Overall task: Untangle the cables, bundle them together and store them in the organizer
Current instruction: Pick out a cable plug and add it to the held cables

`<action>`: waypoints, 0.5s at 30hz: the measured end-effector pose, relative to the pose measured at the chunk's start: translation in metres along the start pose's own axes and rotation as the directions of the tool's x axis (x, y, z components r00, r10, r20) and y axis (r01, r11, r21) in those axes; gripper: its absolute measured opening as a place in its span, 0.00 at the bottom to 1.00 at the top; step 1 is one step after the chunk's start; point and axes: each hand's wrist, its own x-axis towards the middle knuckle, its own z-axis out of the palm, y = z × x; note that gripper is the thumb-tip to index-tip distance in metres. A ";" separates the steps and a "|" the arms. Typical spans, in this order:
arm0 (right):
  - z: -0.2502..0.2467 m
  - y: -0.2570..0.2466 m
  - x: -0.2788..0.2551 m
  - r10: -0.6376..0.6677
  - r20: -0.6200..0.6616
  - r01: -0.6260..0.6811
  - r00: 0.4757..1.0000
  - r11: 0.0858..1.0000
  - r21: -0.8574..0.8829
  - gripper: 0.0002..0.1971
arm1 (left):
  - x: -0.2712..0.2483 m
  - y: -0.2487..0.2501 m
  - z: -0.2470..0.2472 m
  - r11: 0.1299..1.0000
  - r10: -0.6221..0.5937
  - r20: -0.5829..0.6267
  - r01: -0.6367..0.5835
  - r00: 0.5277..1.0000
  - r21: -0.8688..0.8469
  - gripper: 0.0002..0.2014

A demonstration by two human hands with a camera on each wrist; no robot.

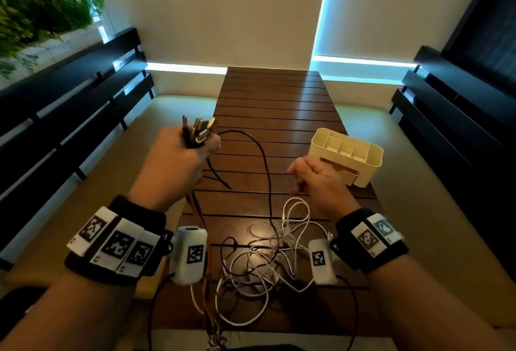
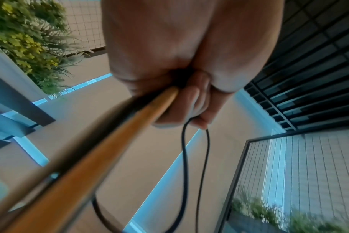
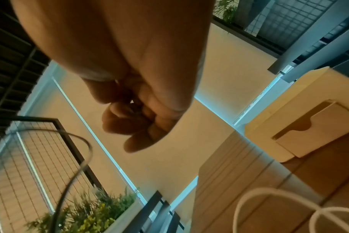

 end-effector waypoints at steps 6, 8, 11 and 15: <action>0.018 -0.024 -0.001 -0.086 0.069 0.078 0.994 0.990 0.114 0.10 | -0.010 -0.004 0.022 0.999 -0.032 0.094 0.034 0.995 -0.017 0.11; 0.031 -0.026 -0.004 -0.080 0.134 0.052 0.988 0.978 0.201 0.09 | -0.010 -0.002 0.024 1.000 -0.007 0.086 0.009 0.996 -0.023 0.11; 0.035 -0.023 -0.006 0.000 0.197 -0.069 0.980 0.935 0.347 0.10 | -0.012 0.001 0.017 0.996 0.018 0.009 -0.017 1.000 -0.083 0.10; 0.032 -0.008 -0.007 0.079 0.166 -0.123 0.983 0.953 0.276 0.10 | -0.015 -0.006 0.003 0.983 -0.051 -0.071 0.037 0.996 -0.179 0.09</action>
